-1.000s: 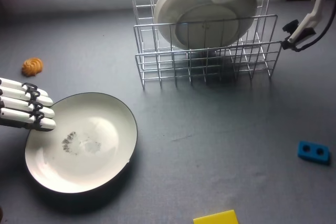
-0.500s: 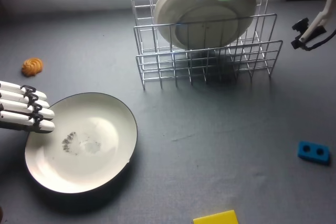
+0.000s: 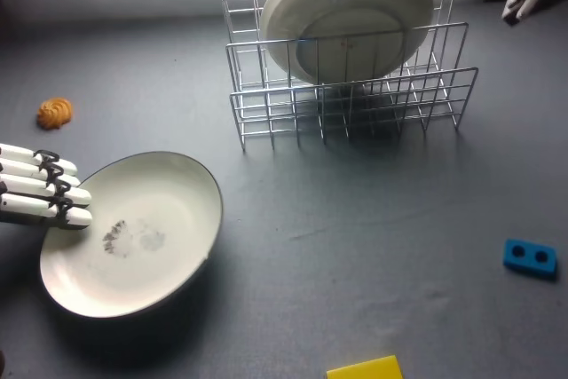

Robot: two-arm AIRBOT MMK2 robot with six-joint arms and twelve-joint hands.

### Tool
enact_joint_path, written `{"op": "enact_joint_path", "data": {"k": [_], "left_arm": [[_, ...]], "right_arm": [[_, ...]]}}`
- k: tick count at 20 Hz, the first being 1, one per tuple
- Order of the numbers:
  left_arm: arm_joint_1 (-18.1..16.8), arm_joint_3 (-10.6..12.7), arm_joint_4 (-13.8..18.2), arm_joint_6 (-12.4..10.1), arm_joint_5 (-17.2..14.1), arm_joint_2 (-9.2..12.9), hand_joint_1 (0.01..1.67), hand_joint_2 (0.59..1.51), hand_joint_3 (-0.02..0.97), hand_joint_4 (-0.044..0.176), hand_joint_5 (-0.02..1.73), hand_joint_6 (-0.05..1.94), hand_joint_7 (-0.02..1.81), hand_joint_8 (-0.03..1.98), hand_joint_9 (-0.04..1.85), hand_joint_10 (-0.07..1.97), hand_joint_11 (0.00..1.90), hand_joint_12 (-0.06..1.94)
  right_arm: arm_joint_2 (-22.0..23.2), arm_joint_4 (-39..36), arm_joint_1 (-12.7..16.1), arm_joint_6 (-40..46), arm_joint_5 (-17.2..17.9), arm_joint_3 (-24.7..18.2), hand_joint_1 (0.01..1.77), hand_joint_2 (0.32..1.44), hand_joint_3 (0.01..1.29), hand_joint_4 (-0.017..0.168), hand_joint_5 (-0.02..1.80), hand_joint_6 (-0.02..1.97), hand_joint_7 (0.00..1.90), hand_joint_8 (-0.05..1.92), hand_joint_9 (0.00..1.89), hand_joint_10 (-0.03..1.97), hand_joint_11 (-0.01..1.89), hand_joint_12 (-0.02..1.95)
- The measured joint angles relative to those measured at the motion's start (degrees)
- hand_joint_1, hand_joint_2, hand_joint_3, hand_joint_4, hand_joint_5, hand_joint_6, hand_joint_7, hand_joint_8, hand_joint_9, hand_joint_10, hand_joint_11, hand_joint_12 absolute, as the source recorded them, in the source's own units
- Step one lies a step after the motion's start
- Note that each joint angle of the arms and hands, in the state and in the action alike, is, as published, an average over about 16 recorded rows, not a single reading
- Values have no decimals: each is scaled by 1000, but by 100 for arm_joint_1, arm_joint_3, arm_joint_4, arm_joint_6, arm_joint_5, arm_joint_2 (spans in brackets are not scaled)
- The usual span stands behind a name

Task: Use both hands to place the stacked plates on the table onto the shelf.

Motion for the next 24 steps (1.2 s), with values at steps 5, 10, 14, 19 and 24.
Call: {"op": "enact_joint_path", "data": {"k": [5, 10, 14, 19, 24], "left_arm": [[131, -32, -39, -34, 92, -15, 14, 1129, 18, 1, 16, 7, -14, -22, 30, 36, 19, -7], [240, -58, -78, -68, 151, -28, 14, 1135, 18, 1, 13, 2, -15, -24, 34, 43, 21, -6], [296, -77, -104, -92, 180, -35, 14, 1139, 18, 1, 10, -3, -16, -25, 35, 46, 21, -6], [339, -94, -131, -108, 192, -37, 14, 1140, 18, 1, 8, -5, -17, -25, 35, 46, 21, -5], [347, -100, -128, -121, 191, -37, 14, 1139, 18, 0, 8, -5, -16, -25, 35, 45, 21, -5]], "right_arm": [[-43, 9, 61, -1616, -9, -616, 1110, 940, 15, -2, 53, 30, 52, -3, 41, 9, 10, 22], [-181, 489, -215, -3533, 59, -1137, 1153, 916, 15, 0, 19, 29, 11, -3, 22, 10, 13, 2], [-384, 1302, -576, -5033, 140, -1376, 1222, 921, 15, 2, 20, 29, 11, -3, 22, 9, 15, 2], [-703, 2591, -1038, -6566, 119, -1429, 1299, 940, 15, 4, 19, 29, 11, -3, 22, 10, 16, 1], [-1028, 3833, -1389, -7508, -16, -1317, 1346, 966, 15, 1, 17, 30, 11, -3, 21, 10, 18, 1]]}}
